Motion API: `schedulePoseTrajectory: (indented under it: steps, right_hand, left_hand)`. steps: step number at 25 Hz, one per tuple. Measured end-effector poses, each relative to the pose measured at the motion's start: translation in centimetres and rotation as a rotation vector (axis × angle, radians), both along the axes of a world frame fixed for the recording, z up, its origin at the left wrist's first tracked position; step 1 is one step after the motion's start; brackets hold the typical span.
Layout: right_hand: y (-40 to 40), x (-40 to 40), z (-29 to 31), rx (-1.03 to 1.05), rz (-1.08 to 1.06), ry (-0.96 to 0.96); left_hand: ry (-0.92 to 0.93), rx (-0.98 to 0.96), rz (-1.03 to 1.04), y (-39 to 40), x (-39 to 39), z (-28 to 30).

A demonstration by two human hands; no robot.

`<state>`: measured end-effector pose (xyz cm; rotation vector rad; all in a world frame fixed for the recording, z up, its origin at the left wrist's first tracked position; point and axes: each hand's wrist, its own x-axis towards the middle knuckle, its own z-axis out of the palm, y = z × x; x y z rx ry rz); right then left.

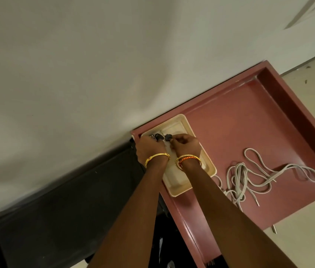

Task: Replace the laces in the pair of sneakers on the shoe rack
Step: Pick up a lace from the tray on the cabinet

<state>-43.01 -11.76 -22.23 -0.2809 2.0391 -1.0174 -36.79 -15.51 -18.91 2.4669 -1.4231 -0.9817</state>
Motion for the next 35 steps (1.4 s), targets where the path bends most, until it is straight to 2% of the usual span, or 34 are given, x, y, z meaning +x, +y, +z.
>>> schedulePoseTrajectory:
  steps: [5, 8, 13, 18, 22, 26, 30, 35]
  right_hand:
    - [0.2, -0.4, 0.7, 0.017, 0.135, 0.061]
    - [1.1, -1.4, 1.6, 0.003, 0.129, 0.069]
    - [4.9, -2.7, 4.0, -0.094, 0.116, 0.040]
    - [11.6, -3.2, 5.6, -0.201, -0.050, 0.285]
    - [18.0, -2.9, 6.2, -0.203, -0.265, 0.474]
    - [26.5, -3.7, 5.1, -0.079, -0.565, 0.473]
    - [36.1, -4.6, 3.4, 0.083, -0.827, 0.421]
    - [48.1, -4.7, 0.8, 0.311, -1.162, 0.329]
  left_hand:
    - [0.026, -0.118, -0.075, 0.3, 0.4, 0.6]
    - [0.014, -0.230, -0.174, 1.8, 1.0, 1.4]
    - [0.126, -0.384, -0.275, 5.9, 2.0, 2.1]
    - [0.215, -0.370, -0.464, 10.4, 1.9, 2.7]
    - [0.303, -0.394, -0.790, 14.1, 0.6, 3.9]
    - [0.379, -0.366, -1.246, 20.1, -3.0, 4.5]
    - [0.392, -0.219, -1.647, 26.1, -6.7, 3.0]
    - [0.291, -0.114, -2.068, 32.6, -11.2, 0.1]
